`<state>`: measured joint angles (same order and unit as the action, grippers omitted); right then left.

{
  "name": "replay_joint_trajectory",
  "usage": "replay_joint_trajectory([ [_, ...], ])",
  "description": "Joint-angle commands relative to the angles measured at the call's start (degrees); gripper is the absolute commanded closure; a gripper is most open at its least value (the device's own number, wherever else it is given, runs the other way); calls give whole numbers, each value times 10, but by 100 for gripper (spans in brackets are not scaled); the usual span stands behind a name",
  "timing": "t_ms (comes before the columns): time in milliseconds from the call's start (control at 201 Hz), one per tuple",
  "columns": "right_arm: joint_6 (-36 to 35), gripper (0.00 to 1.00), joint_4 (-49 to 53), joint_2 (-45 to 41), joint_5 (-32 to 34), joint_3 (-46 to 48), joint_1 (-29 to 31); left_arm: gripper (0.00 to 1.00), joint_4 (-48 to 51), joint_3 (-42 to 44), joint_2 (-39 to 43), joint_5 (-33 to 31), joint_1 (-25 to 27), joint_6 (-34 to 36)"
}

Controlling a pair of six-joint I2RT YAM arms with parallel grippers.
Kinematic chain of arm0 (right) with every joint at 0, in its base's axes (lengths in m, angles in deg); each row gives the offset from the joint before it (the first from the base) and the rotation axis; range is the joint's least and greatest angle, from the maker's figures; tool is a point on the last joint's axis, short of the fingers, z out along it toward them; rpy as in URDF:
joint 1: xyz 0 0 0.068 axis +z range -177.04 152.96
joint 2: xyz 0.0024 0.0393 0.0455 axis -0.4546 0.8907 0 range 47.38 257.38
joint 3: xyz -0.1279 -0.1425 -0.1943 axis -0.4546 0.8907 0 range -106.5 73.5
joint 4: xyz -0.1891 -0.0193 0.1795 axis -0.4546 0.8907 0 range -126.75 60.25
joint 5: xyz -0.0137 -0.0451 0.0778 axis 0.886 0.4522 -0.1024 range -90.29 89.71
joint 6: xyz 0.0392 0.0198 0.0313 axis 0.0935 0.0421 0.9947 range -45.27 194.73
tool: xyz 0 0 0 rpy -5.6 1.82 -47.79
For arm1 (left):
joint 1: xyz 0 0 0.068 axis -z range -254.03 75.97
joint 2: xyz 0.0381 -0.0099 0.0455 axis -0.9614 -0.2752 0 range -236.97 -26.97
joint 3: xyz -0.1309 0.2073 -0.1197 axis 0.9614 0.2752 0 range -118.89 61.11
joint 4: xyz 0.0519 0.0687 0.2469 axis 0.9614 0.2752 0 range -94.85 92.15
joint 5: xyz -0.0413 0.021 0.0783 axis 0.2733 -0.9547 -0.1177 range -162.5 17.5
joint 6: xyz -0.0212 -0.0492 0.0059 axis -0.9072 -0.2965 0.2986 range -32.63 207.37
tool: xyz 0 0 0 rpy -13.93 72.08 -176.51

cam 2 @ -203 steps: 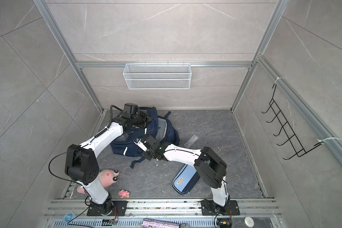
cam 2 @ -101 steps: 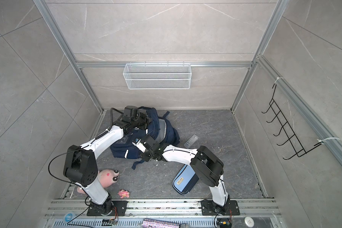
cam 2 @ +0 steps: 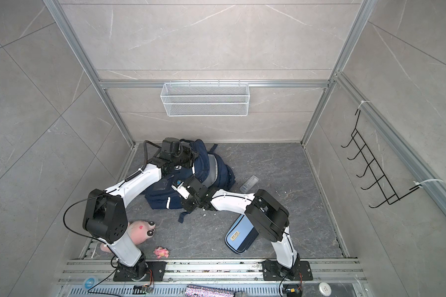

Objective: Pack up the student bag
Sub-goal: 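Release the zipper pull and move the right gripper toward the light blue pencil case, then grasp the light blue pencil case with the right gripper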

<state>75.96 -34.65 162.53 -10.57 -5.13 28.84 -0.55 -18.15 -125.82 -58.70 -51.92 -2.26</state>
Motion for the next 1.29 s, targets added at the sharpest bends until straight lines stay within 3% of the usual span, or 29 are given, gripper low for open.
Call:
replay_joint_trajectory([
  [0,35,74,33,-26,-79,33,7,100,-43,-90,42,27,-11,95],
  [184,62,52,86,-111,-66,61,-6,100,-50,-56,31,65,-17,159],
  [413,143,40,140,-270,-24,132,-6,100,-94,-33,23,162,-49,229],
  [563,222,36,235,-392,48,170,-6,100,-212,17,8,309,-105,209],
  [692,312,32,385,-468,151,168,-10,100,-283,65,19,382,-129,225],
  [772,385,30,469,-505,176,173,-28,100,-361,84,18,435,-131,218],
  [881,476,28,545,-541,160,184,-66,100,-412,91,17,492,-133,223],
  [1061,566,26,664,-553,133,194,-104,100,-302,84,50,514,-132,345],
  [1290,661,22,639,-576,78,278,-124,100,-251,121,87,533,-129,415],
])
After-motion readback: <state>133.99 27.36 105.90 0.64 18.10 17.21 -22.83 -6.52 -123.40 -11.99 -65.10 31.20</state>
